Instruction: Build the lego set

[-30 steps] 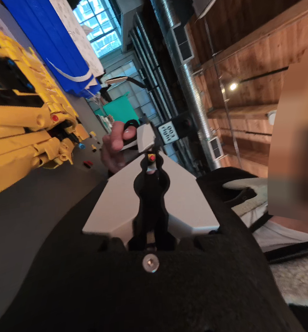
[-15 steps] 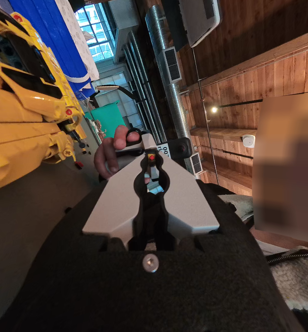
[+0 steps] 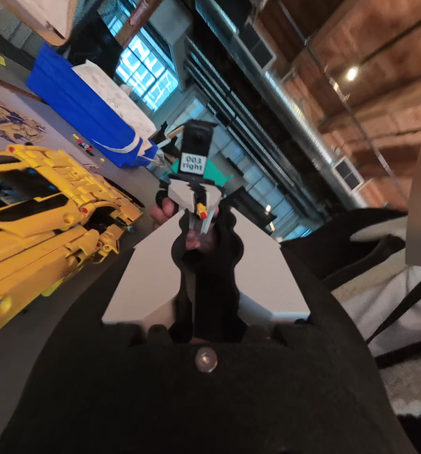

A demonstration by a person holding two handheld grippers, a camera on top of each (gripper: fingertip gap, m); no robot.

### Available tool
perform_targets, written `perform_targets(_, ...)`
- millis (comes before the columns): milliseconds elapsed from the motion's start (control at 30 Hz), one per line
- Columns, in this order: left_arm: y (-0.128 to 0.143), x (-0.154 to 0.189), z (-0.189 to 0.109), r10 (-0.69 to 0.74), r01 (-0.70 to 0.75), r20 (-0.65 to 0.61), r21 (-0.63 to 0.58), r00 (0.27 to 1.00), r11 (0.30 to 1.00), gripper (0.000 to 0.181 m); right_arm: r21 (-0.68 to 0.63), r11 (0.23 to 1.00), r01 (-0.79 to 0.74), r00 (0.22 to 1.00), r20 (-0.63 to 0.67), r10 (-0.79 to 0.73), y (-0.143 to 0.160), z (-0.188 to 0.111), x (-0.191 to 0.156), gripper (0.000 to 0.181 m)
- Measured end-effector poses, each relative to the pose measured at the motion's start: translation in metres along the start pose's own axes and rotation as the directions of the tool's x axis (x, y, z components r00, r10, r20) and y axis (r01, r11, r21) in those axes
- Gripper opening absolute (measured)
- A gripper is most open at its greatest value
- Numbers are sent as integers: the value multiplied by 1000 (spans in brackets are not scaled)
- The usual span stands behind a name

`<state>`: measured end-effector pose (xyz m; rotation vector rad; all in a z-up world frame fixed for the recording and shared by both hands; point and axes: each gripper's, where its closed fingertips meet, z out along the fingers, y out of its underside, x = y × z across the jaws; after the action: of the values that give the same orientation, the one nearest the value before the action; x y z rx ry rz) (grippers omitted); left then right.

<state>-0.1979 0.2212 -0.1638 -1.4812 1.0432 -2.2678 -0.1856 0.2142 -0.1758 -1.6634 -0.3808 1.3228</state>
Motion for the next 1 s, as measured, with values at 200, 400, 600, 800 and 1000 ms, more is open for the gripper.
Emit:
perform_targets(200, 6, 10, 5, 73, -74, -20, -34, 997, 997, 23, -6, 998, -69, 990, 123, 69, 0, 0, -15, 7)
perform_targets(400, 14, 16, 10, 114, -117, -38, -72, 993, 991, 20, -26, 995, -99, 985, 137, 101, 5, 4, -16, 7)
perform_targets(600, 15, 11, 10, 145, -144, 4, -83, 989, 986, 9, -28, 995, -91, 988, 121, 94, 5, 4, -15, 7)
perform_targets(800, 10, -4, 3, 195, -183, 115, -107, 974, 977, 7, 13, 1000, -12, 999, -40, 12, 0, 2, 8, 17)
perform_targets(1000, -6, -36, -33, 453, -385, 360, -245, 816, 890, 7, 120, 923, 367, 833, -485, -268, -45, -41, 43, 39)
